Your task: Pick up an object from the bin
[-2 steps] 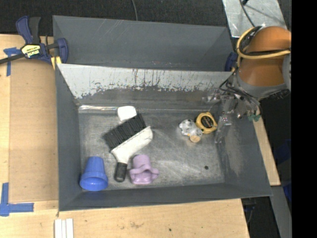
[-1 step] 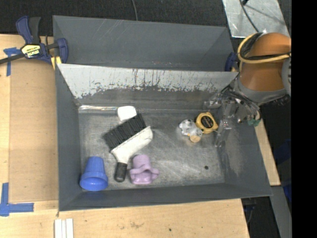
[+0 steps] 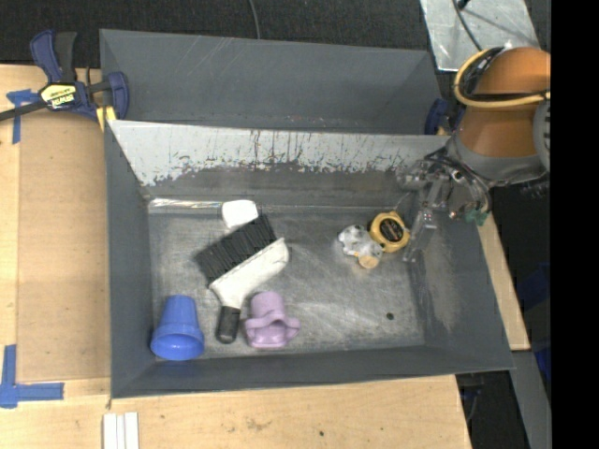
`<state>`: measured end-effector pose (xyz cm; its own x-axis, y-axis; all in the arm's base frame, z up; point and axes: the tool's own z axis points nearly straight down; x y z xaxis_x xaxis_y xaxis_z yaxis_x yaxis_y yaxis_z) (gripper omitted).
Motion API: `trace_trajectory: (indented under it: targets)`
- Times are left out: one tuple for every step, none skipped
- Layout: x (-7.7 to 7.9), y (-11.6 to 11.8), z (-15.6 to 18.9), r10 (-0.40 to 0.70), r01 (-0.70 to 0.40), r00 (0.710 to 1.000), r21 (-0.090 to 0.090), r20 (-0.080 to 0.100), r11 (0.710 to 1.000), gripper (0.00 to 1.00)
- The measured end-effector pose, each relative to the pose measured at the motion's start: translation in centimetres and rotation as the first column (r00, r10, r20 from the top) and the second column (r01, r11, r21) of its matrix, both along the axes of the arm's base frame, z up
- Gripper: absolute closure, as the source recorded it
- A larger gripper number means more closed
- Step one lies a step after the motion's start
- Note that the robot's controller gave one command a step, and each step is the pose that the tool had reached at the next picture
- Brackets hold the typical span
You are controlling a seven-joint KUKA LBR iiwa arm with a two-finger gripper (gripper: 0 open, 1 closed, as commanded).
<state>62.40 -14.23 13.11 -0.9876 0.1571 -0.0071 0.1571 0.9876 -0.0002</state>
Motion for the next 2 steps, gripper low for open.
trace_trajectory:
  targets:
    - [-0.99, 1.43, -6.14, -0.055, 0.055, 0.998, 0.001, -0.003, 0.998, 0.00]
    - [-0.57, 0.96, -5.85, -0.431, 0.431, 0.902, 0.005, 0.000, 0.902, 1.00]
